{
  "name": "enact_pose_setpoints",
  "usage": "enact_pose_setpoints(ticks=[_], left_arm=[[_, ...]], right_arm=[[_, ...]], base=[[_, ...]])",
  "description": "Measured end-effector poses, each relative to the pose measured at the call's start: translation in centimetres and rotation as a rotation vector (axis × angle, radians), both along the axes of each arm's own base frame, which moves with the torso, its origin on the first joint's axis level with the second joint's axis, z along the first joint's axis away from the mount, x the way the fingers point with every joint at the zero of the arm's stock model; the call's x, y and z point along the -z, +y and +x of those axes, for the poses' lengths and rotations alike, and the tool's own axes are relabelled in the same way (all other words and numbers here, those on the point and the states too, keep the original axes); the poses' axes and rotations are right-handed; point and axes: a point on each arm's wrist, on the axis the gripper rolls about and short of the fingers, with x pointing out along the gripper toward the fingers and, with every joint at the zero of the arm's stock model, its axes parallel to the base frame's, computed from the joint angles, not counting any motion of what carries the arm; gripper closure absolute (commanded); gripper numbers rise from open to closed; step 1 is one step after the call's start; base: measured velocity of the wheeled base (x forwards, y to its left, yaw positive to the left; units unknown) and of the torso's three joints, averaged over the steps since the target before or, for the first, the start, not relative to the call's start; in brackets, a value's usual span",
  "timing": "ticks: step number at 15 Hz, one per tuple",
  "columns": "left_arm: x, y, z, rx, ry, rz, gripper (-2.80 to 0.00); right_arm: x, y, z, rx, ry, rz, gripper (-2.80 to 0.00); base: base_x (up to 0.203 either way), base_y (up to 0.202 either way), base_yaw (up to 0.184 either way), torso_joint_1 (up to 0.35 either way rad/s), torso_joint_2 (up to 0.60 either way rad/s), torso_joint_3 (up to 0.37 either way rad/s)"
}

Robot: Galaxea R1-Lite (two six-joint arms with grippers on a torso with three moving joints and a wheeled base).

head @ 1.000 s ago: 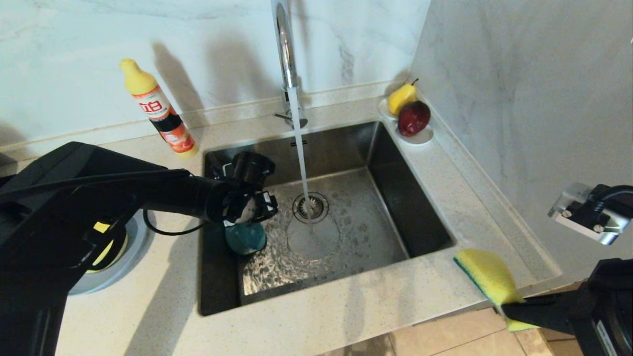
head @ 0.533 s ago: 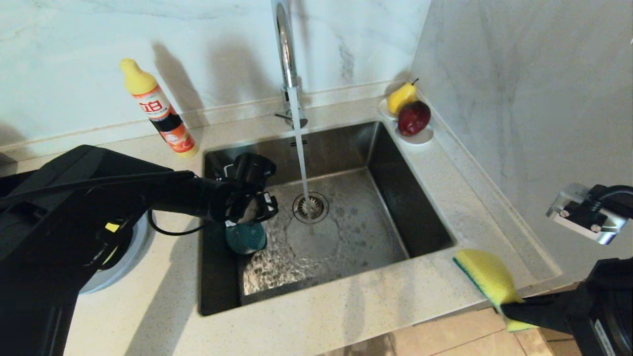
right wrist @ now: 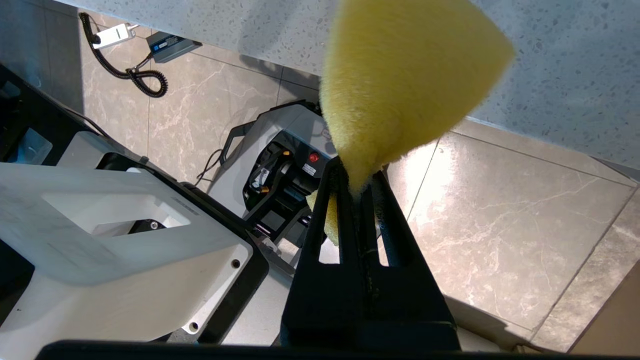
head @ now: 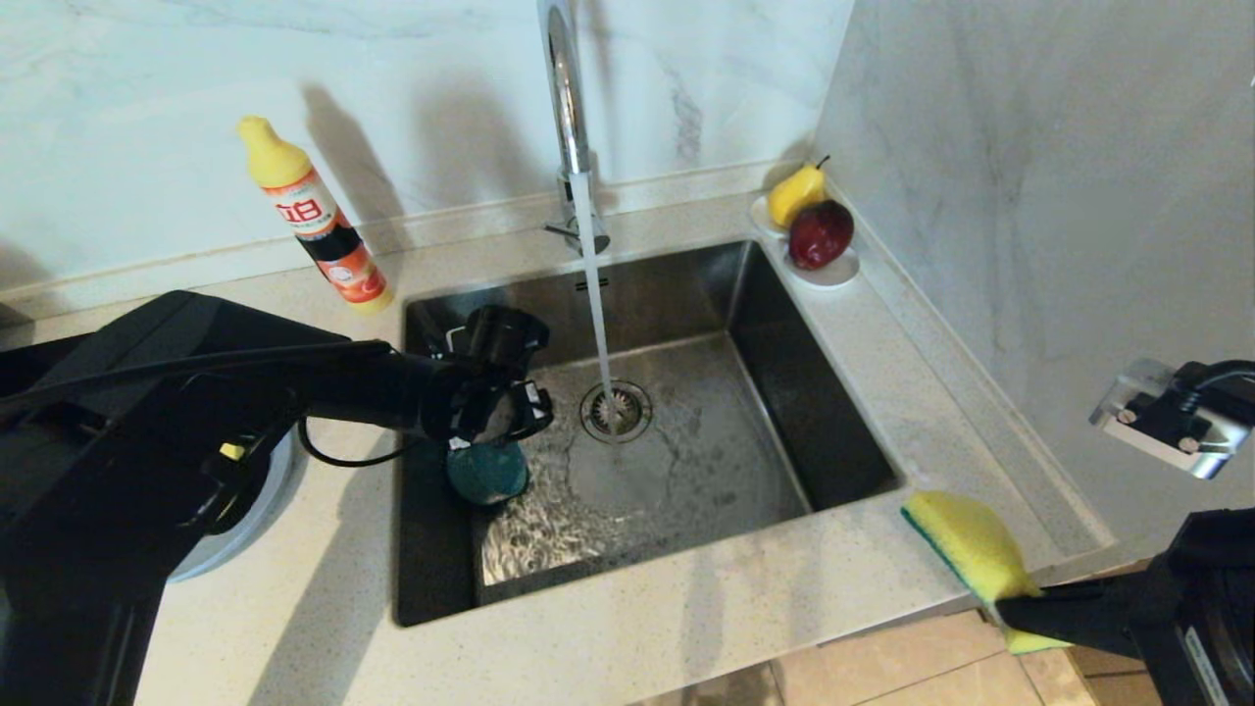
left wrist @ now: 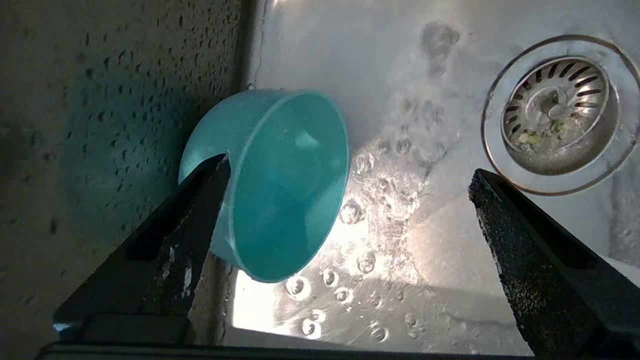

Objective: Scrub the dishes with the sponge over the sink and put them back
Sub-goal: Wash the bowl

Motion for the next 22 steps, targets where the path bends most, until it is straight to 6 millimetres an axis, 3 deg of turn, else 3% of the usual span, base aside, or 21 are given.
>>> enact_pose_setpoints(ticks=[22], left_arm=[[1.7, 2.2, 1.7, -0.054, 0.01, 0.009, -2.8]], right_arm=[[0.1, 0.0, 0.3, 0.012, 0.004, -0.004, 0.0]], base=[[0.0, 0.0, 0.0, 0.0, 0.0, 0.0]])
